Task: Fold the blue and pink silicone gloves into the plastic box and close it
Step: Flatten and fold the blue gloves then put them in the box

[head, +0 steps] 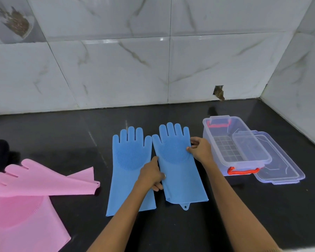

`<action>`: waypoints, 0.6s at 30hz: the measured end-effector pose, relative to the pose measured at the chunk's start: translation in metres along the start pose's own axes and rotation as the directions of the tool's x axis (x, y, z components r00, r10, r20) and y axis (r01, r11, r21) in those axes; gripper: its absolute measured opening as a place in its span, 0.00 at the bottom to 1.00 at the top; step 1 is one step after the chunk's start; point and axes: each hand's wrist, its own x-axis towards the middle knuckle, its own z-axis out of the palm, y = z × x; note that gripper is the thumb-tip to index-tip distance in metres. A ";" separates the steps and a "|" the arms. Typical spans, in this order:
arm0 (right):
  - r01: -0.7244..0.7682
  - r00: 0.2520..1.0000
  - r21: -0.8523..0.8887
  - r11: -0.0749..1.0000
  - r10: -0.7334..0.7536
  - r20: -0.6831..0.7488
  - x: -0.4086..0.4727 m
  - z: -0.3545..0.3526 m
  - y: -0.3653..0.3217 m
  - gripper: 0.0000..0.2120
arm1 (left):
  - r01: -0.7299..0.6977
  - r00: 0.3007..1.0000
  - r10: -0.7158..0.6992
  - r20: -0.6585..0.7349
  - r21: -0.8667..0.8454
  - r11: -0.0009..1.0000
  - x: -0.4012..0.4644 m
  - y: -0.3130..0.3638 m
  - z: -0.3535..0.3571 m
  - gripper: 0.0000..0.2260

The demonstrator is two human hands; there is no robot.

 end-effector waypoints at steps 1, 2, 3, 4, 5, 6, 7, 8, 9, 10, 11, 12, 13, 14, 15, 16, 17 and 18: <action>0.002 1.000 -0.005 1.000 -0.002 -0.001 0.000 0.000 0.000 0.18 | 0.002 1.000 -0.002 0.001 0.006 1.000 -0.001 0.001 -0.001 0.30; 0.008 1.000 -0.012 1.000 -0.008 -0.008 -0.001 0.000 -0.001 0.18 | 0.004 1.000 -0.004 0.007 0.012 1.000 -0.002 0.001 -0.002 0.30; 0.017 1.000 -0.022 1.000 -0.017 -0.023 -0.002 0.001 -0.002 0.17 | 0.008 1.000 -0.008 0.021 0.021 1.000 -0.003 0.002 -0.005 0.29; 0.030 0.998 -0.031 0.999 -0.032 -0.045 -0.004 0.001 -0.002 0.16 | 0.009 0.999 -0.011 0.041 0.033 0.999 -0.006 0.003 -0.009 0.28; 0.043 0.996 -0.043 0.998 -0.046 -0.071 -0.007 0.003 -0.003 0.15 | 0.008 0.998 -0.010 0.054 0.045 0.999 -0.007 0.004 -0.015 0.28; 0.051 0.994 -0.059 0.997 -0.056 -0.096 -0.011 0.005 -0.004 0.16 | 0.002 0.999 -0.004 0.042 0.051 0.999 -0.009 0.005 -0.023 0.29; 0.056 0.991 -0.075 0.996 -0.065 -0.116 -0.015 0.007 -0.005 0.16 | -0.006 1.000 0.006 -0.004 0.052 0.999 -0.012 0.004 -0.031 0.29; 0.068 0.988 -0.084 0.994 -0.079 -0.131 -0.020 0.010 -0.006 0.17 | -0.018 0.996 0.022 -0.081 0.051 0.999 -0.013 0.003 -0.040 0.29; 0.089 0.985 -0.083 0.993 -0.100 -0.140 -0.024 0.013 -0.007 0.17 | -0.030 0.983 0.038 -0.178 0.049 0.998 -0.014 0.000 -0.049 0.28; 0.113 0.982 -0.076 0.991 -0.123 -0.146 -0.029 0.018 -0.009 0.17 | -0.033 0.962 0.042 -0.271 0.040 0.999 -0.014 -0.005 -0.058 0.27; 0.135 0.978 -0.072 0.988 -0.145 -0.148 -0.033 0.022 -0.012 0.16 | -0.027 0.936 0.034 -0.349 0.025 0.999 -0.014 -0.012 -0.067 0.26; 0.156 0.975 -0.075 0.985 -0.166 -0.147 -0.037 0.027 -0.016 0.16 | -0.017 0.911 0.017 -0.411 0.005 1.000 -0.013 -0.019 -0.075 0.26; 0.178 0.972 -0.085 0.980 -0.189 -0.137 -0.041 0.033 -0.020 0.15 | -0.006 0.889 -0.003 -0.458 -0.017 1.000 -0.012 -0.028 -0.083 0.25; 0.203 0.970 -0.101 0.974 -0.214 -0.116 -0.044 0.040 -0.024 0.15 | 0.006 0.868 -0.023 -0.497 -0.036 0.999 -0.012 -0.037 -0.089 0.23; 0.229 0.967 -0.119 0.966 -0.240 -0.085 -0.047 0.047 -0.029 0.15 | 0.014 0.845 -0.040 -0.534 -0.051 0.999 -0.011 -0.046 -0.094 0.20; 0.253 0.964 -0.135 0.958 -0.262 -0.052 -0.050 0.055 -0.033 0.14 | 0.021 0.821 -0.056 -0.568 -0.069 0.997 -0.011 -0.054 -0.097 0.18; 0.275 0.960 -0.147 0.950 -0.281 -0.021 -0.053 0.062 -0.038 0.14 | 0.029 0.800 -0.078 -0.595 -0.091 0.995 -0.010 -0.062 -0.098 0.18; 0.291 0.956 -0.154 0.944 -0.294 0.004 -0.055 0.069 -0.042 0.14 | 0.037 0.784 -0.100 -0.613 -0.114 0.993 -0.009 -0.069 -0.098 0.20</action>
